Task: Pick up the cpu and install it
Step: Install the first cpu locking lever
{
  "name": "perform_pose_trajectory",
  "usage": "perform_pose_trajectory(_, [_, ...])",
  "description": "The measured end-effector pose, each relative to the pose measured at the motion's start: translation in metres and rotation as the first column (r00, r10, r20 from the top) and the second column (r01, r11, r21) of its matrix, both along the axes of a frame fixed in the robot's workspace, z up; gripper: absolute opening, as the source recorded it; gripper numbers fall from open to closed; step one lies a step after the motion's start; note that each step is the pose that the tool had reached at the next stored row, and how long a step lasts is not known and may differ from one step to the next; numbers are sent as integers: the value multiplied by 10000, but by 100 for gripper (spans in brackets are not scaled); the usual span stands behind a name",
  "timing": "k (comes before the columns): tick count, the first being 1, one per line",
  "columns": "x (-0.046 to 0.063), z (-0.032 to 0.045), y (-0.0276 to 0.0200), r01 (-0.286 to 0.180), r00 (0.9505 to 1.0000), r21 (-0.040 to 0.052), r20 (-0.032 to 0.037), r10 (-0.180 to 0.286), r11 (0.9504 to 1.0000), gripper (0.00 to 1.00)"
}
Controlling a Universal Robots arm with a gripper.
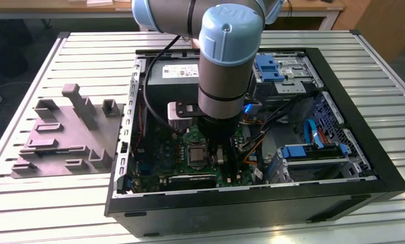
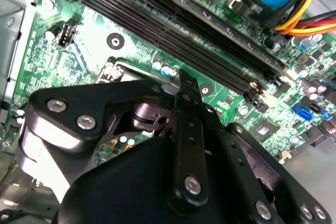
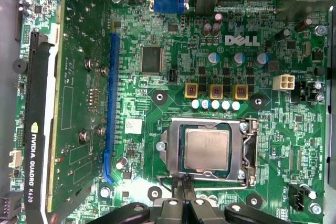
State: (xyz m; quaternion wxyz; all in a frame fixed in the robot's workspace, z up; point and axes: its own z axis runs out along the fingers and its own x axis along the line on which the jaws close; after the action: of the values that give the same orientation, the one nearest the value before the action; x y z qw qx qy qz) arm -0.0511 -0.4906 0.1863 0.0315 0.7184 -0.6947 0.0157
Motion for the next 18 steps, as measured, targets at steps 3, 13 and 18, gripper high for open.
perform_pose_trajectory(3, [0,-2,0,0,10000,-3,-1,0,10000,11])
perform_pose_trajectory(13, [0,12,0,-1,10000,5,3,0,10000,11])
perform_pose_trajectory(18, [0,47,1,0,10000,9,6,0,10000,11])
